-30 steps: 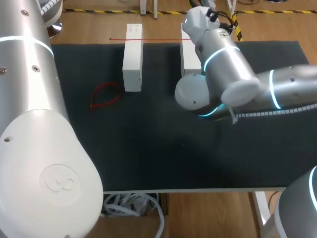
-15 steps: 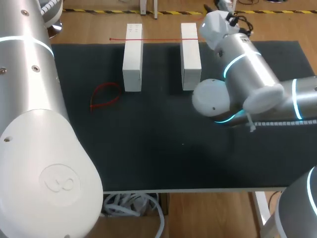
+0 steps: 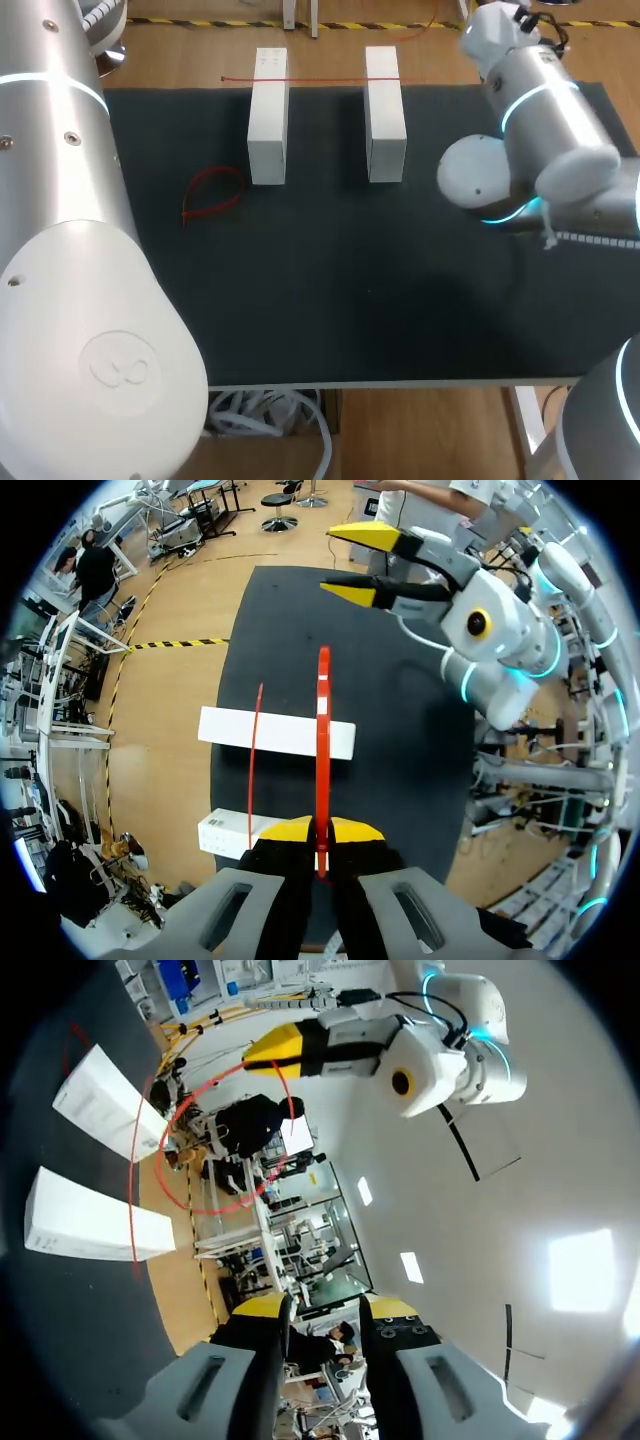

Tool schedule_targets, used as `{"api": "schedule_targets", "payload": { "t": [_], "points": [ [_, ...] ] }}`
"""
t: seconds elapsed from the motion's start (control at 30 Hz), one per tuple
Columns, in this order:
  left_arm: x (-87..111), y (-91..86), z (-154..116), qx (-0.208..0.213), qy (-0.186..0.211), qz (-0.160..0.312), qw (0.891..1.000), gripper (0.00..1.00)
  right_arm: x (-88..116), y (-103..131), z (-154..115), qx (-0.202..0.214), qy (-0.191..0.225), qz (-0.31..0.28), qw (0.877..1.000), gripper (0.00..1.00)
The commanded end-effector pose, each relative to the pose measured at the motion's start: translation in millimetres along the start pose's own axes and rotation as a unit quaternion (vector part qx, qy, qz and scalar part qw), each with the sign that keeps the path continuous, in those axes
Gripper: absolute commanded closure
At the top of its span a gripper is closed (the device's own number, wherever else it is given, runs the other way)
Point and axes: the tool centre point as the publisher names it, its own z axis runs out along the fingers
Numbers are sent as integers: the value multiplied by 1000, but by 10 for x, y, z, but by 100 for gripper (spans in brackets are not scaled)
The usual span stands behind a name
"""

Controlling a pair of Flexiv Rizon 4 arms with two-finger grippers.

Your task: Grab the tape and strap the tape.

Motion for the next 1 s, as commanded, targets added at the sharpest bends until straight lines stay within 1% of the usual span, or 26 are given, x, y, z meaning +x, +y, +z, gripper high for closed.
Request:
{"api": "schedule_targets", "payload": {
  "t": [0.03,0.13,0.2,0.23,0.27,0.3,0.77,0.83,0.9,0.97,1.0],
  "points": [
    [-23,-20,-25,-4,3,0,1000,100,24,-120,102,-43,-5,-4,999,73],
    [-23,-20,-25,-4,3,0,1000,100,59,-103,116,-53,-3,0,999,72],
    [-23,-20,-25,-4,3,0,1000,100,82,-69,116,-60,-1,4,998,69],
    [-23,-20,-25,-4,3,0,1000,100,89,-57,116,-68,-1,1,998,64],
    [-23,-20,-25,-4,3,0,1000,100,94,-37,113,-76,4,3,997,49],
    [-23,-20,-25,-4,3,0,1000,100,98,-30,113,-80,10,13,997,0],
    [-23,-20,-25,-4,3,0,1000,100,102,-23,114,-82,11,17,996,0],
    [-18,45,-26,-18,-2,-15,1000,100,102,-23,114,-82,11,17,996,0],
    [1,153,-21,-37,-8,-37,999,100,102,-23,114,-82,11,17,996,0],
    [49,311,9,-59,-3,-70,996,100,102,-23,114,-82,11,17,996,0],
    [89,423,39,-71,6,-95,993,100,102,-23,114,-82,11,17,996,0]
  ]
}}
